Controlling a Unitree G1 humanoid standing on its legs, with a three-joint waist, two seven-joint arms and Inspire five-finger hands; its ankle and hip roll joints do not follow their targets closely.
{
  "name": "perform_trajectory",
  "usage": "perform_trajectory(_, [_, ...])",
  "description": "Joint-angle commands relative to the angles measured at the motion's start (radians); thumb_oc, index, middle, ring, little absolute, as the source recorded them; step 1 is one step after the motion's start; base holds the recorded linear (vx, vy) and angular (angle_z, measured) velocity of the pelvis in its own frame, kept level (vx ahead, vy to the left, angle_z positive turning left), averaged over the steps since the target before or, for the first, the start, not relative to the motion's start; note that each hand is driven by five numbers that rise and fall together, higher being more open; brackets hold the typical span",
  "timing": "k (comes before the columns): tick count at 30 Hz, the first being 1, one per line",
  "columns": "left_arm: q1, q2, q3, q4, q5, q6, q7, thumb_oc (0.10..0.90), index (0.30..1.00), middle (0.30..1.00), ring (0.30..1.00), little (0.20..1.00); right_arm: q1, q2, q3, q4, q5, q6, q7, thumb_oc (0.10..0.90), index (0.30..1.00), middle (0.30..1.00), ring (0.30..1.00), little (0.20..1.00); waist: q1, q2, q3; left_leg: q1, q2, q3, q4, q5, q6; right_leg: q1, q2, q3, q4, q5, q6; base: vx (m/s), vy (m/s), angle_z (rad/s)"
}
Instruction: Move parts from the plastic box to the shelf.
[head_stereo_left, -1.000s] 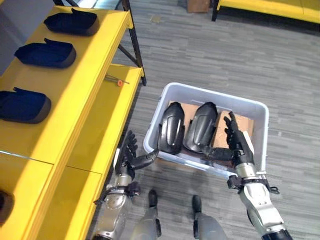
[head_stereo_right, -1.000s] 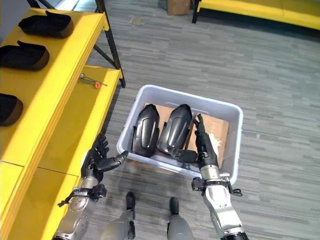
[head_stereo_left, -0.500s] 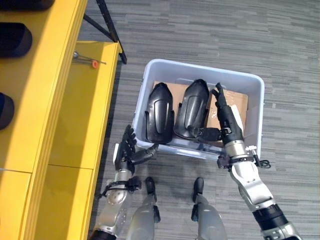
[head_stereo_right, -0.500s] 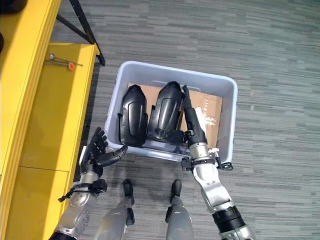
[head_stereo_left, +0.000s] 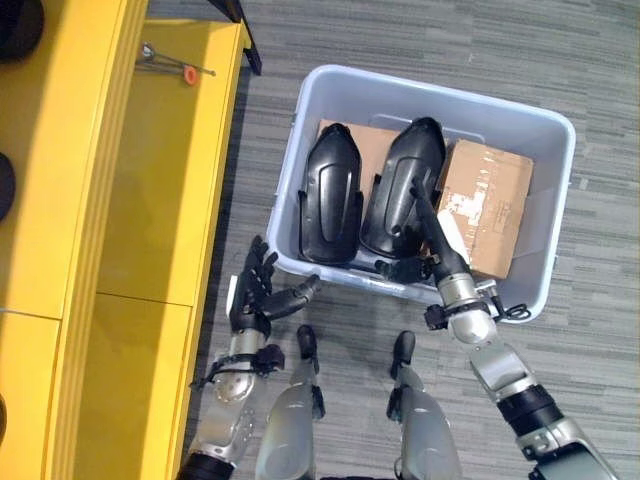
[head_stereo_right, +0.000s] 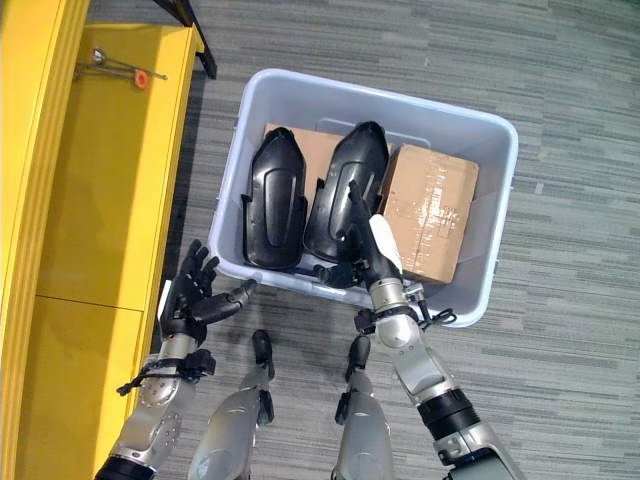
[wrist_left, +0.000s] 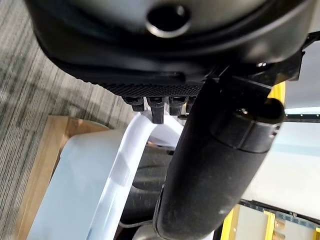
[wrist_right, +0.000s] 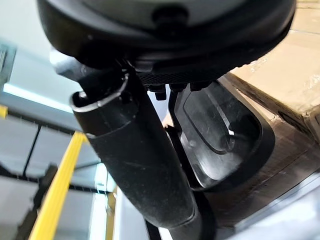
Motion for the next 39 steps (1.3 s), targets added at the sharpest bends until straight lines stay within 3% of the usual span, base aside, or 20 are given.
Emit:
perform_trajectory(1, [-0.018, 0.049, 0.001, -0.120, 0.004, -0.084, 0.012, 0.900, 1.000, 1.000, 1.000, 1.000, -0.097, -0.020, 0.003, -0.071, -0.123, -0.054, -0.037, 0.900, 1.000, 1.000, 1.000, 1.000, 0.011, -0.035, -0.030, -0.012, 0.080, -0.058, 0.103, -0.098, -0.067, -0.002, -0.117, -0.042, 0.101, -0.030, 0.077, 0.01, -0.006, 0.04])
perform_trajectory(14, [-0.037, 0.049, -0.003, -0.121, 0.007, -0.091, 0.028, 0.900, 1.000, 1.000, 1.000, 1.000, -0.156, -0.064, 0.036, 0.071, -0.326, 0.005, -0.084, 0.900, 1.000, 1.000, 1.000, 1.000, 0.021, -0.024, -0.004, -0.065, 0.067, -0.072, 0.123, -0.106, -0.067, -0.034, -0.126, -0.045, 0.109, -0.028, 0.075, 0.00, 0.000, 0.03])
perform_trajectory(25, [-0.053, 0.043, -0.018, -0.125, 0.005, -0.087, 0.059, 0.900, 1.000, 1.000, 1.000, 1.000, -0.195, -0.030, -0.017, 0.084, -0.291, 0.037, -0.164, 0.900, 1.000, 1.000, 1.000, 1.000, 0.031, -0.010, -0.004, -0.128, 0.057, -0.088, 0.126, -0.104, -0.063, -0.080, -0.129, -0.054, 0.117, -0.028, 0.074, 0.01, 0.000, 0.02])
perform_trajectory(39, [-0.060, 0.038, -0.034, -0.121, 0.002, -0.087, 0.077, 0.900, 1.000, 1.000, 1.000, 1.000, -0.211, 0.031, 0.018, 0.164, -0.247, 0.046, -0.175, 0.900, 1.000, 1.000, 1.000, 1.000, 0.041, 0.004, -0.004, -0.161, 0.044, -0.099, 0.109, -0.094, -0.058, -0.105, -0.134, -0.064, 0.115, -0.026, 0.072, 0.01, 0.003, 0.02])
